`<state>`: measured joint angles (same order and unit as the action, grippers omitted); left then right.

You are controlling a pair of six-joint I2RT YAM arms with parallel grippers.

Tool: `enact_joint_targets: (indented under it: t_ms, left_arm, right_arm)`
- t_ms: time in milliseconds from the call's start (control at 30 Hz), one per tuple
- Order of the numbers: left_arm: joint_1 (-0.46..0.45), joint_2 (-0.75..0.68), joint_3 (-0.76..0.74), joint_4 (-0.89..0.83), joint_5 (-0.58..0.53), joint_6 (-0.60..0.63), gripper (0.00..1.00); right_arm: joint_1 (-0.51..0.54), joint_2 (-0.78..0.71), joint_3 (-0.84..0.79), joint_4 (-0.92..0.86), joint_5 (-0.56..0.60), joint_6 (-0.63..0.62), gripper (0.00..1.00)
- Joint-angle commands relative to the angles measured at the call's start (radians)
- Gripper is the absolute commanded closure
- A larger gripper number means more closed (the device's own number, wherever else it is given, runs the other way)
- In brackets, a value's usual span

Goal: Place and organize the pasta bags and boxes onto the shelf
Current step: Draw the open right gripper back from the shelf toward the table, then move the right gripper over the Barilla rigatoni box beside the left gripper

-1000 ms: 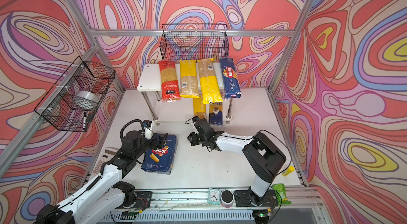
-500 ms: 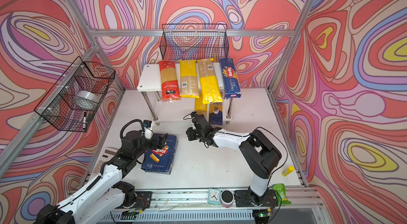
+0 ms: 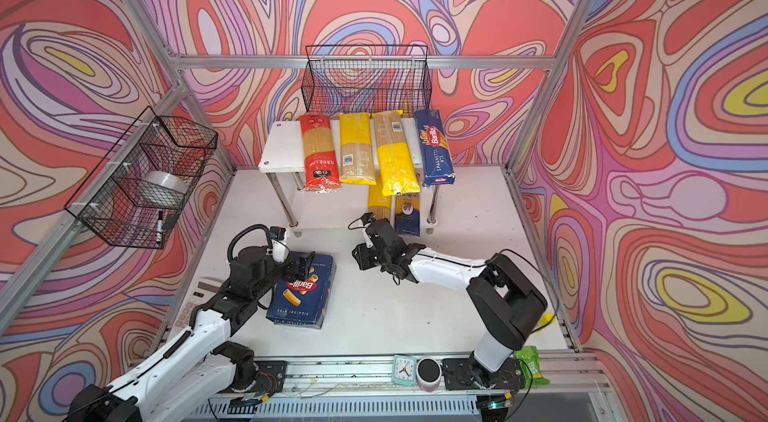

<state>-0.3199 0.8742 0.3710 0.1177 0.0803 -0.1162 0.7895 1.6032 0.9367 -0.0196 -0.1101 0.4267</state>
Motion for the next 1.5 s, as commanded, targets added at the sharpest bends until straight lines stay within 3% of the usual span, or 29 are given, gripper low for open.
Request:
enact_joint_targets:
  t_ms: [0,167,333,733,1100,1300,1467]
  left_arm:
    - [0.007,0.033,0.057,-0.069,-0.008,-0.029,0.0]
    - [0.011,0.142,0.155,-0.176,0.058,-0.066,0.0]
    - [0.027,0.223,0.24,-0.289,0.057,-0.105,0.0]
    - [0.067,0.062,0.121,-0.375,0.077,-0.281,0.0]
    - [0.067,0.034,0.063,-0.389,0.104,-0.332,0.0]
    - [0.067,0.072,0.06,-0.351,0.206,-0.352,0.0]
    - [0.058,0.022,0.032,-0.375,0.285,-0.423,0.0]
  right_arm:
    - [0.048,-0.087,-0.046,-0.055,0.018,-0.02,0.62]
    - [0.099,-0.203,-0.126,-0.102,0.056,0.003,0.59]
    - [0.132,-0.313,-0.218,-0.1,0.092,0.049,0.58]
    - [0.165,-0.476,-0.341,-0.106,0.123,0.098,0.56]
    - [0.178,-0.486,-0.374,-0.086,0.086,0.122,0.54]
    - [0.187,-0.482,-0.371,-0.088,0.084,0.121,0.54]
    - [0.187,-0.459,-0.357,-0.067,0.08,0.111,0.53]
